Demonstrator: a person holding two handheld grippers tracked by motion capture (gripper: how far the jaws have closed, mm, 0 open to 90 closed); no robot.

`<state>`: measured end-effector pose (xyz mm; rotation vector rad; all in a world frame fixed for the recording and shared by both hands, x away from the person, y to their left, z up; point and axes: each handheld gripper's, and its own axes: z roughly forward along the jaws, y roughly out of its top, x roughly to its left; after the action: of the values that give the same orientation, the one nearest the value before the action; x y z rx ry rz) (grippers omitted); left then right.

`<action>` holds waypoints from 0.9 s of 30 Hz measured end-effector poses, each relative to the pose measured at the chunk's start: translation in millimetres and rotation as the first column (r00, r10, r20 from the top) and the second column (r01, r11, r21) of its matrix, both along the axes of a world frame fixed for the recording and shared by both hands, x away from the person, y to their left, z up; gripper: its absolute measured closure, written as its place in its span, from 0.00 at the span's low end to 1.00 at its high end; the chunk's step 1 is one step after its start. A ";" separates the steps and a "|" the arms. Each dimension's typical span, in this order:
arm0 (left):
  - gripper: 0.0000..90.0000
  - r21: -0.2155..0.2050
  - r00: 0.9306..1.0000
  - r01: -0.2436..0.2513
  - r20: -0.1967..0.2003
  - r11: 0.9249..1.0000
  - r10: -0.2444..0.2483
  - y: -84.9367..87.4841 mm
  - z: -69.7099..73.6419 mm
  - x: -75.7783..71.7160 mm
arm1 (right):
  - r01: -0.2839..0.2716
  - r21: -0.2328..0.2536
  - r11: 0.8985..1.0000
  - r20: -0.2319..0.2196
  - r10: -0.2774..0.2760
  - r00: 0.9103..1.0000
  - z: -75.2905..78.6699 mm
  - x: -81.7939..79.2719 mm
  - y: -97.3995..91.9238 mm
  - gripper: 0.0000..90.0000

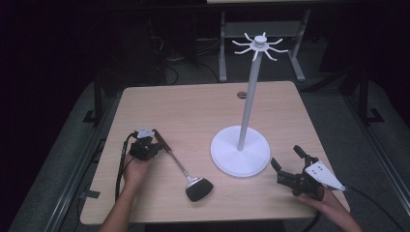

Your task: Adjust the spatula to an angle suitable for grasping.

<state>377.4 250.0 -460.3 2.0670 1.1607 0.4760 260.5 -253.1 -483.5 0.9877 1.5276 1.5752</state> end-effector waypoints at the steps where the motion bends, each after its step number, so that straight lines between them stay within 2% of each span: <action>1: 1.00 -0.002 1.000 0.002 0.003 1.000 -0.002 -1.7 0.0 1.0 | 0.000 0.000 1.000 0.000 0.000 1.000 0.0 0.0 -0.1 0.06; 5: 1.00 -0.010 1.000 0.008 0.013 1.000 -0.008 -7.3 -0.4 4.5 | 0.000 0.000 1.000 0.000 0.000 1.000 0.0 0.1 -0.1 0.06; 10: 1.00 -0.020 1.000 0.017 0.003 1.000 -0.016 -13.6 -1.1 9.6 | 0.000 0.001 1.000 -0.001 0.000 1.000 0.0 0.1 -0.2 0.06; 11: 1.00 -0.033 1.000 0.016 0.003 0.999 -0.016 -17.7 -1.0 11.1 | 0.000 0.000 1.000 0.001 0.000 1.000 0.0 0.1 -0.1 0.06; 13: 1.00 -0.027 1.000 0.021 0.003 0.999 -0.021 -19.7 -0.6 12.4 | 0.000 0.000 1.000 0.000 0.000 1.000 0.0 0.0 0.0 0.06; 27: 1.00 -0.074 0.998 0.066 0.022 0.995 -0.065 -52.6 -1.9 29.1 | 0.000 0.001 1.000 0.000 0.000 1.000 0.0 0.1 -0.3 0.06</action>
<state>406.5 197.4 -462.3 2.0254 1.0795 0.4147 260.6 -253.4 -483.4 0.9887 1.5273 1.5760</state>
